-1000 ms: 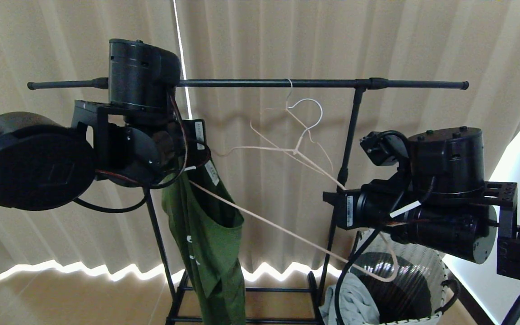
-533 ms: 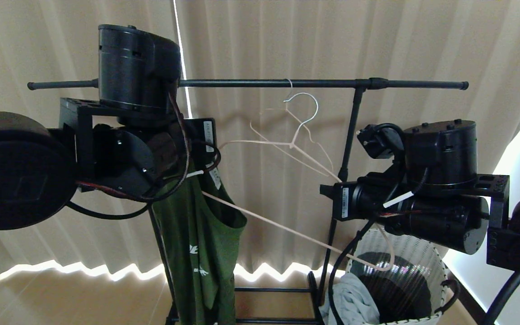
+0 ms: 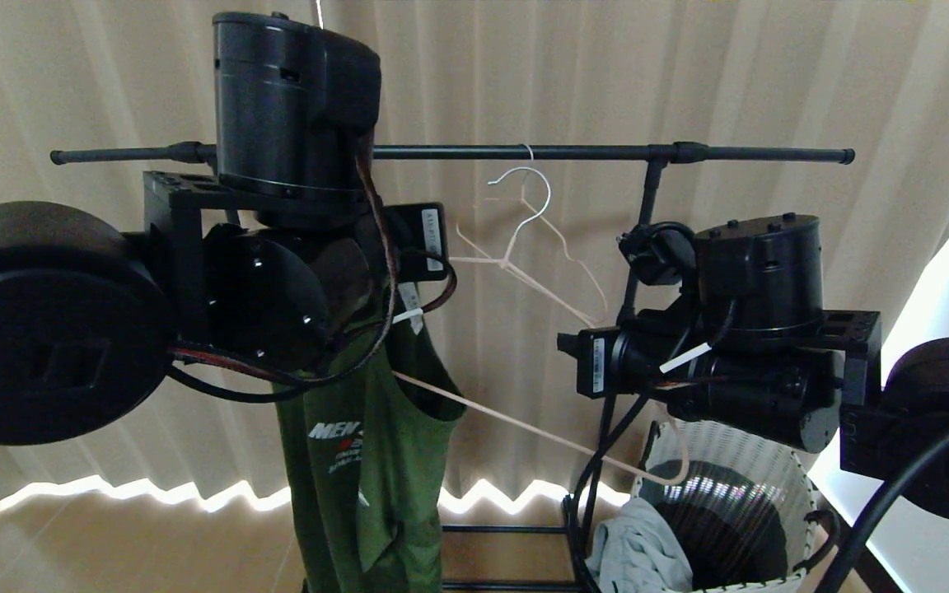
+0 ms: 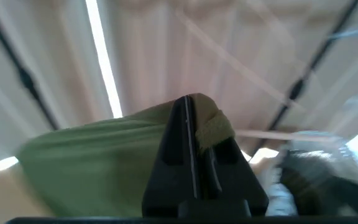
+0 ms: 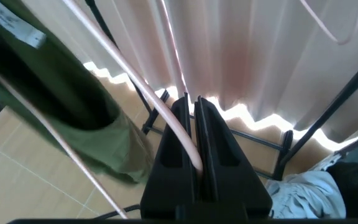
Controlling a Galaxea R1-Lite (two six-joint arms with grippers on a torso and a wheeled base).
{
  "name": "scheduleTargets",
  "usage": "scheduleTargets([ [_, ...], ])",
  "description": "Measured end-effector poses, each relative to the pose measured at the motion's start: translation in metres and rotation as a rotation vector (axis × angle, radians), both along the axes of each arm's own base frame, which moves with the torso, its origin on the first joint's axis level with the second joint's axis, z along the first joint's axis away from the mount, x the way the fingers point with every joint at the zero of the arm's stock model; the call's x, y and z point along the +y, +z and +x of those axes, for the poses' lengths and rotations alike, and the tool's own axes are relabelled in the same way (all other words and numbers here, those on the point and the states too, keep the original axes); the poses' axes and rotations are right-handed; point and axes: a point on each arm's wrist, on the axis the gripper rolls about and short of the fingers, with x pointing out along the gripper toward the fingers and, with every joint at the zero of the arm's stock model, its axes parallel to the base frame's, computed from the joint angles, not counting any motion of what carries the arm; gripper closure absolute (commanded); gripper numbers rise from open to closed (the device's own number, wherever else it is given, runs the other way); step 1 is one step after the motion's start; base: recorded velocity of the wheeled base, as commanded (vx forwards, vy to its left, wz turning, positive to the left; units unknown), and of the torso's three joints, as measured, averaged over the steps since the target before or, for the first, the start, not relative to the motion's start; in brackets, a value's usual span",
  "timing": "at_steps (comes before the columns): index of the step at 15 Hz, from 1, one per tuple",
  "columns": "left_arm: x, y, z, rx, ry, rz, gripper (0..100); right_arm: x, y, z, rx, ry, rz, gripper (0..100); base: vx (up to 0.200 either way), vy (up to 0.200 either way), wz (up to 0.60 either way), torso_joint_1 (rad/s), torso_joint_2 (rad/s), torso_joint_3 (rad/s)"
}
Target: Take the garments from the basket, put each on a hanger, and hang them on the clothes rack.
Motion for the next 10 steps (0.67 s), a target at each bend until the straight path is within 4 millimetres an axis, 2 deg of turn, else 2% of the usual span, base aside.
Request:
scheduleTargets([
  [5, -0.025, 0.010, -0.011, -0.024, -0.065, -0.086, 100, 0.009, -0.002, 0.004, 0.000, 0.011, 0.002, 100, 0.000, 0.000, 0.00, 0.000, 0.00, 0.000],
  [10, -0.038, 0.002, -0.010, 0.003, -0.119, -0.103, 100, 0.012, -0.003, 0.005, -0.004, 0.017, 0.005, 100, 0.000, 0.000, 0.00, 0.000, 0.00, 0.000],
])
